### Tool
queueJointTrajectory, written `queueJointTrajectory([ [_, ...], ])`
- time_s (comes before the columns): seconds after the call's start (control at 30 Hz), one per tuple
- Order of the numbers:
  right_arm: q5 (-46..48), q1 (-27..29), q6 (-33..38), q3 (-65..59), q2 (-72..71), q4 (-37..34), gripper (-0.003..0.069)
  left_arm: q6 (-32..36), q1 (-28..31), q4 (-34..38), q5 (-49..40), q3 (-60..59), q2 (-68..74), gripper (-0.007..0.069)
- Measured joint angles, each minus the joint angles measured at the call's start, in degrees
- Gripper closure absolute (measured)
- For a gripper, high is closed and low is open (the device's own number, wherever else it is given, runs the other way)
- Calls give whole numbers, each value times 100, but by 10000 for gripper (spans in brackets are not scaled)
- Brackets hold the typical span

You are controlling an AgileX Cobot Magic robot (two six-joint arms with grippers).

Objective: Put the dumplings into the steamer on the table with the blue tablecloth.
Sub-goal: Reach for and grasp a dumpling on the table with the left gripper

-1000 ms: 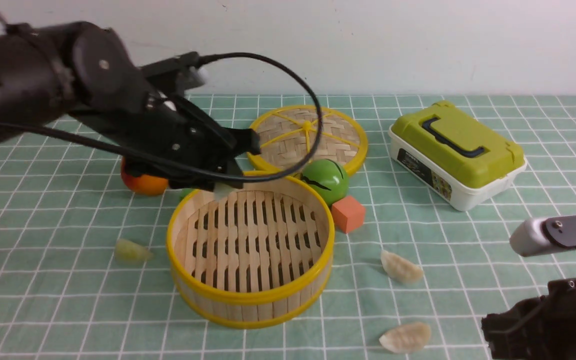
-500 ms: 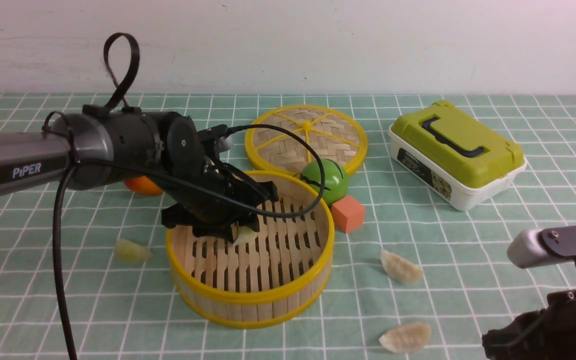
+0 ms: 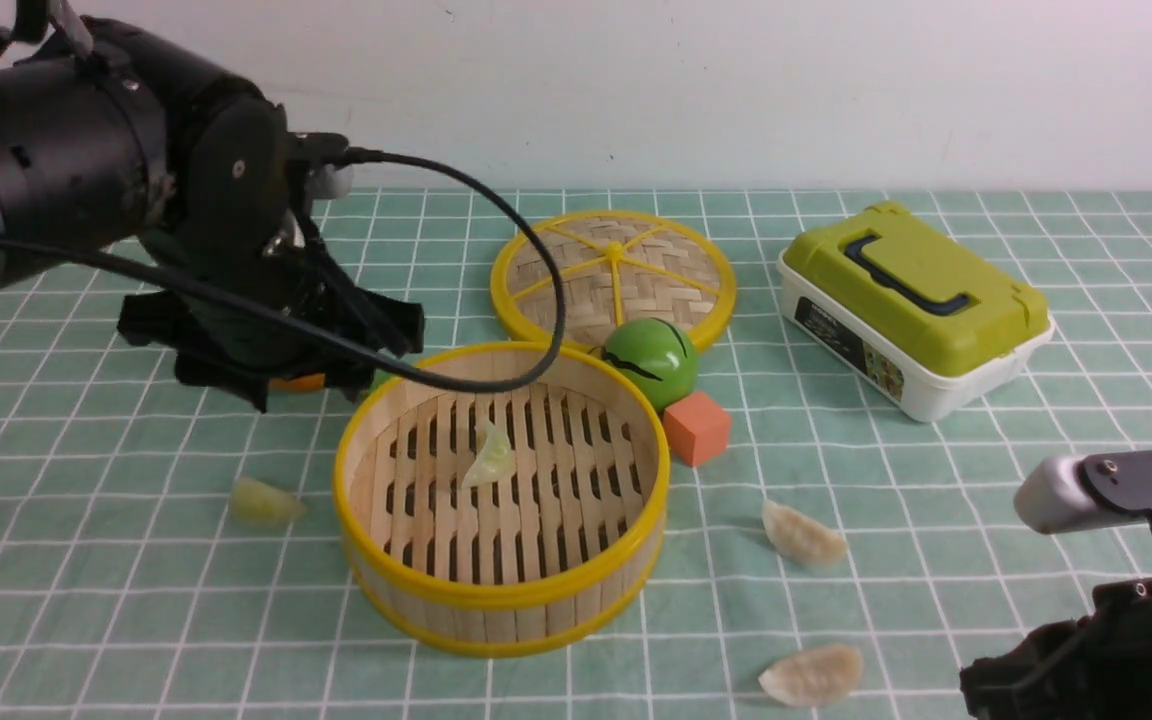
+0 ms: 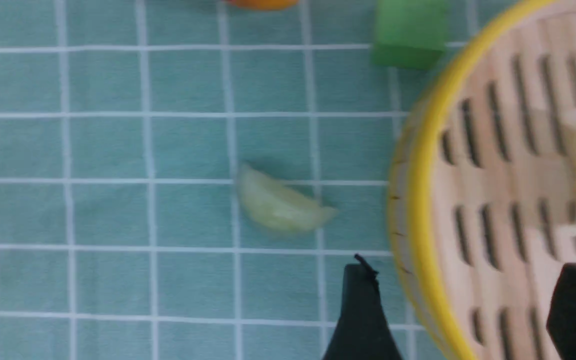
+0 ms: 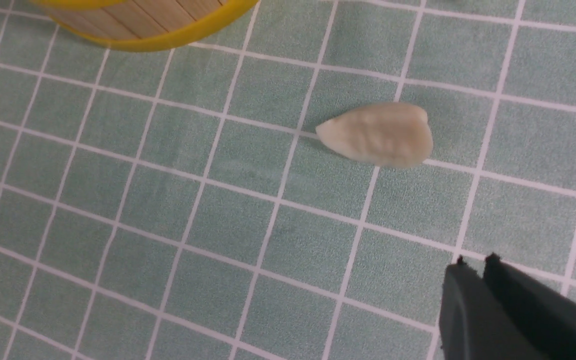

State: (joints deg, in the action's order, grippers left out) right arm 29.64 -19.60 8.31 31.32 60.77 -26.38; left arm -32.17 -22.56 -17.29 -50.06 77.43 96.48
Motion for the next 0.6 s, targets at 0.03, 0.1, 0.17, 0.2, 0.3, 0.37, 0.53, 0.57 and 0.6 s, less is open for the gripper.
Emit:
queueJointTrajectory([
  [0.03,-10,0,0,0,0,0,608,-292,0,-283,138,-181,19,155],
  [0.1,-27,0,0,0,0,0,606,-1008,22,-826,531,-534,86,155],
  [0.17,-26,0,0,0,0,-5,603,-1927,103,-1166,894,-765,163,155],
  [0.2,-26,0,0,0,0,-19,601,-2500,212,-1316,1102,-822,213,155],
  [0.3,-26,0,0,0,0,-50,598,-3662,586,-1410,1446,-856,323,155],
  [0.37,-42,0,0,0,0,-114,597,-3966,779,-1334,1532,-856,408,155],
  [0.53,-75,0,0,0,0,-216,592,-4125,958,-1113,1599,-869,722,155],
  [0.57,-81,0,0,0,0,-221,592,-4125,965,-1082,1599,-876,767,155],
  [0.6,-86,0,0,0,0,-260,589,-4119,972,-941,1609,-875,893,155],
])
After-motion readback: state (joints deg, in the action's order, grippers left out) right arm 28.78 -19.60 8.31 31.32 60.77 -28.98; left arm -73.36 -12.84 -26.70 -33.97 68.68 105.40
